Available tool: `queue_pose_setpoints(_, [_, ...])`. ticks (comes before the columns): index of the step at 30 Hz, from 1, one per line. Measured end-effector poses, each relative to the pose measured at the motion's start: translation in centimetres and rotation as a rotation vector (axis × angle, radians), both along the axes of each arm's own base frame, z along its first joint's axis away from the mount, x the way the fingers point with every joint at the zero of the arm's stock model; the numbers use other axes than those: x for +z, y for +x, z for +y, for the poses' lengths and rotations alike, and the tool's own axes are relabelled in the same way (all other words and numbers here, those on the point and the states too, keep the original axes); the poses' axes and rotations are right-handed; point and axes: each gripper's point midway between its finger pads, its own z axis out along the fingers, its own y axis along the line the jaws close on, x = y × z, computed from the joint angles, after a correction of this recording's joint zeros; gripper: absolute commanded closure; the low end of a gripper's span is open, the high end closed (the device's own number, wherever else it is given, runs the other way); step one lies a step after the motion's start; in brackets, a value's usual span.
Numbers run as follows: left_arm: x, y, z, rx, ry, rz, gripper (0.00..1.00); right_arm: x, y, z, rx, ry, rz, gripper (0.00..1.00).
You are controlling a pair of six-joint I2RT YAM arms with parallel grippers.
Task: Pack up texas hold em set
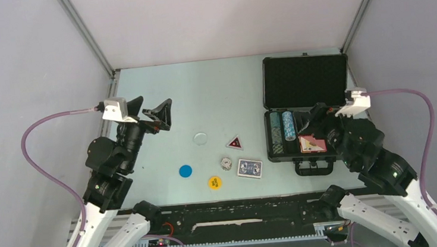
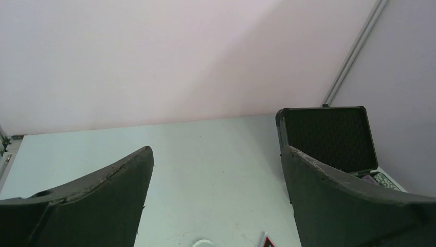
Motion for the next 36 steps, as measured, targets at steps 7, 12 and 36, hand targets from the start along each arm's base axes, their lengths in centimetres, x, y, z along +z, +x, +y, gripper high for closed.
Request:
queue_pose_setpoints(7, [-0.6, 0.1, 0.0, 0.002, -0.002, 0.026, 0.00, -2.7, 1.7, 1.7, 0.010, -0.128, 0.130, 0.01])
queue_pose_setpoints(12, [-1.4, 0.6, -0.5, -0.010, 0.008, 0.056, 0.00, -6.2, 1.9, 4.5, 0.142, -0.245, 0.244, 0.01])
queue_pose_setpoints(36, [-1.0, -0.7, 3.1, 0.141, 0.022, 0.116, 0.00, -25.3, -0.1, 16.6, 0.929, -0.955, 0.563, 0.01])
